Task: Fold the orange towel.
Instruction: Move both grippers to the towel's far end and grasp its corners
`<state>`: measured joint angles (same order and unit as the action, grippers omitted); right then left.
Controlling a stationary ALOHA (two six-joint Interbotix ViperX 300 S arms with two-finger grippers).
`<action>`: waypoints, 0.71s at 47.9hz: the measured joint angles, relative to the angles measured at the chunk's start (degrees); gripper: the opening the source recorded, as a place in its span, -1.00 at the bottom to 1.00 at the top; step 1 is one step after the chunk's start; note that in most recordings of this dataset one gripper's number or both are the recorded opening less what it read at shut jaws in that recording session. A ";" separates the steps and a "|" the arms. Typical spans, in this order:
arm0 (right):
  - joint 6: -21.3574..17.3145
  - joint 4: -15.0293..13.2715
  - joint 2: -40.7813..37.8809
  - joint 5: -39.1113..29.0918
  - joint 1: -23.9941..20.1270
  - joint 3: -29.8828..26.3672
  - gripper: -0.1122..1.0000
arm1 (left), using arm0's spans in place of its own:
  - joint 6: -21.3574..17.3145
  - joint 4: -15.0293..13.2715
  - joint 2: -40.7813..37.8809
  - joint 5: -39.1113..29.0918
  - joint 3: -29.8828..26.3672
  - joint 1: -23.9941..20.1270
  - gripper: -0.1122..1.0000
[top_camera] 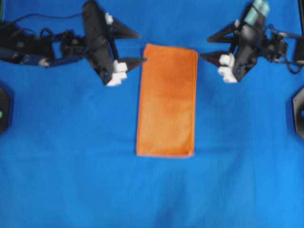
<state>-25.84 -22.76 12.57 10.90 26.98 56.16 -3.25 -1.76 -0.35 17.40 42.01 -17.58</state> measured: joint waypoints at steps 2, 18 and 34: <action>0.00 -0.35 -2.29 0.00 0.79 -0.79 0.34 | -0.09 0.00 -2.11 0.44 -1.05 -0.70 0.59; 0.00 -0.97 -15.73 0.70 2.46 -4.83 0.34 | -0.09 0.00 -16.08 3.69 -6.24 -2.29 0.58; 1.05 -1.05 -19.42 3.08 3.34 -6.06 0.09 | -0.09 0.00 -20.13 3.78 -7.03 -3.60 0.19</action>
<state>-24.79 -23.82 -6.86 13.97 30.32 50.10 -3.34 -1.76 -20.48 21.18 34.98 -21.18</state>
